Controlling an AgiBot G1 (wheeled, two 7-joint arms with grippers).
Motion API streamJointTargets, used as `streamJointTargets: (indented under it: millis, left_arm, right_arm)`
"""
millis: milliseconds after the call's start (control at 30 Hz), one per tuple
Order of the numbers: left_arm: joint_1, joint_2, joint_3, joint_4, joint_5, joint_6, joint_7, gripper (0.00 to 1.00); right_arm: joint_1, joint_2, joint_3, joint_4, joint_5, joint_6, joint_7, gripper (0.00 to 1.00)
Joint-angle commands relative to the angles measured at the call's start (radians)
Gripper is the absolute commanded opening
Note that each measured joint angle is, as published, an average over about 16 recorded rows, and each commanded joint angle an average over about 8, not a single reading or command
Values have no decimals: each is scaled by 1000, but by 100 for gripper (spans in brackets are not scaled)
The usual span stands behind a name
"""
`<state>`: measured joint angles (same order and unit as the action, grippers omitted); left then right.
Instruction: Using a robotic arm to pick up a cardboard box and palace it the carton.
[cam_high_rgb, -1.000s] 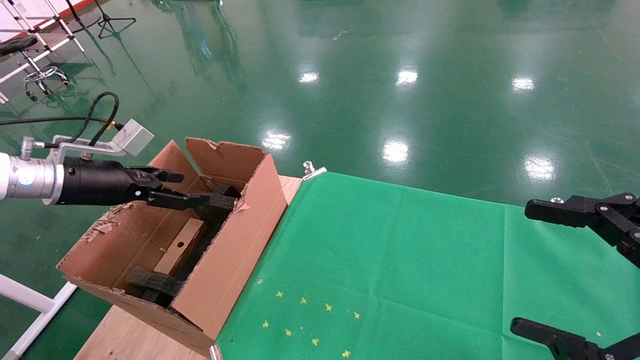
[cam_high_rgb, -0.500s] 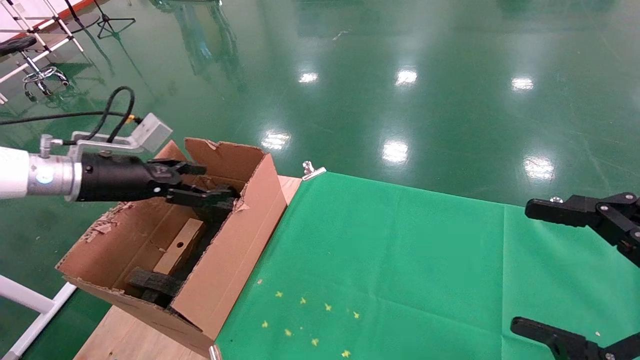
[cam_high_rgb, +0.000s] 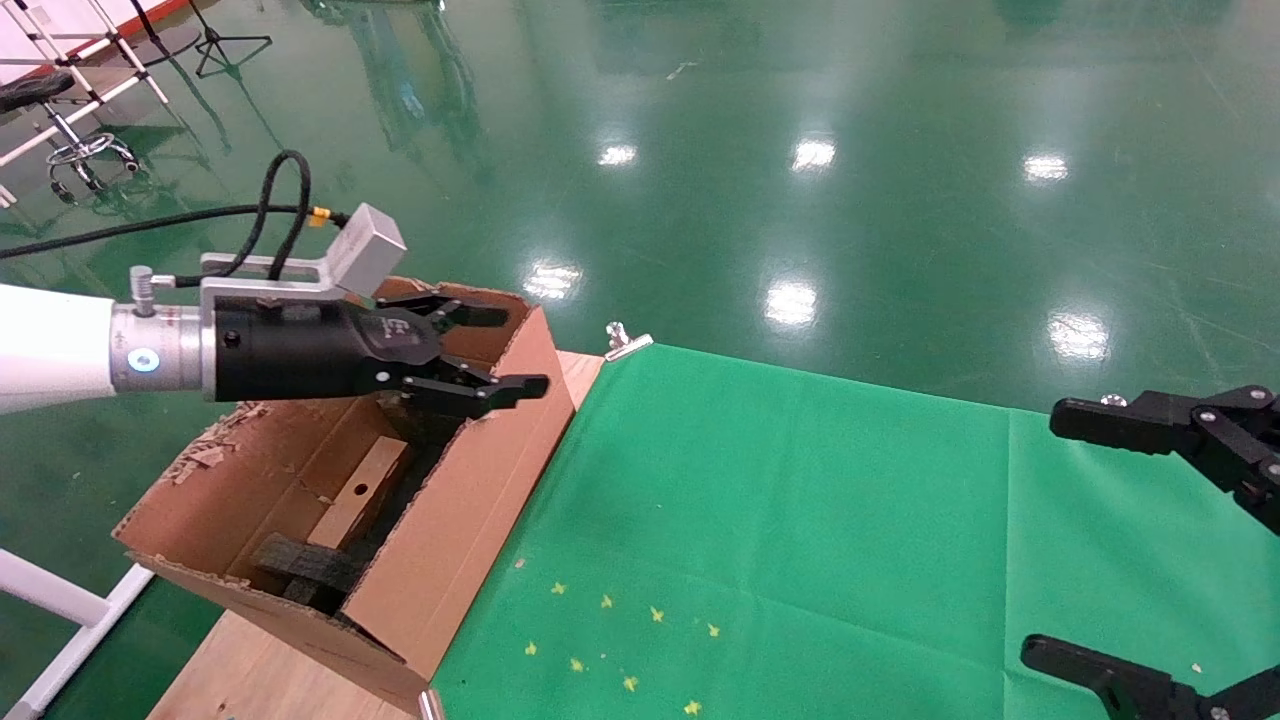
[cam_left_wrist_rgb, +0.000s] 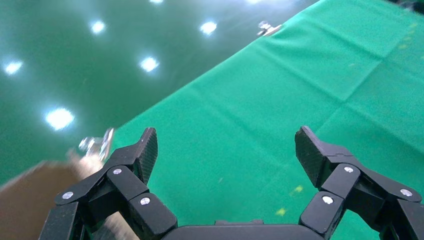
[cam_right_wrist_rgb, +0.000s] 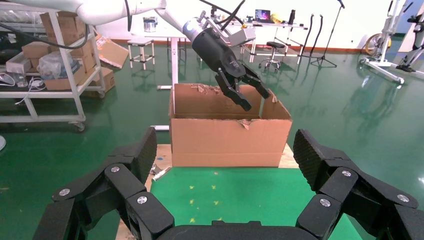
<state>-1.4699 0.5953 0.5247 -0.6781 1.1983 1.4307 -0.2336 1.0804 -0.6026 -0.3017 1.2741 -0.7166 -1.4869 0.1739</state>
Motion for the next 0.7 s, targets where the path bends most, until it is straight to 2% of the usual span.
streamJointTargets:
  millis: [33,700]
  left_arm:
    - [22,1,-13,-33,-25,4,3,100]
    - [245,10,-152,-376,-290,40,28,100]
  right_arm:
    - [0,0,0,0,0,0,0,100]
    - [0,0,-1,0,1,0,0,100]
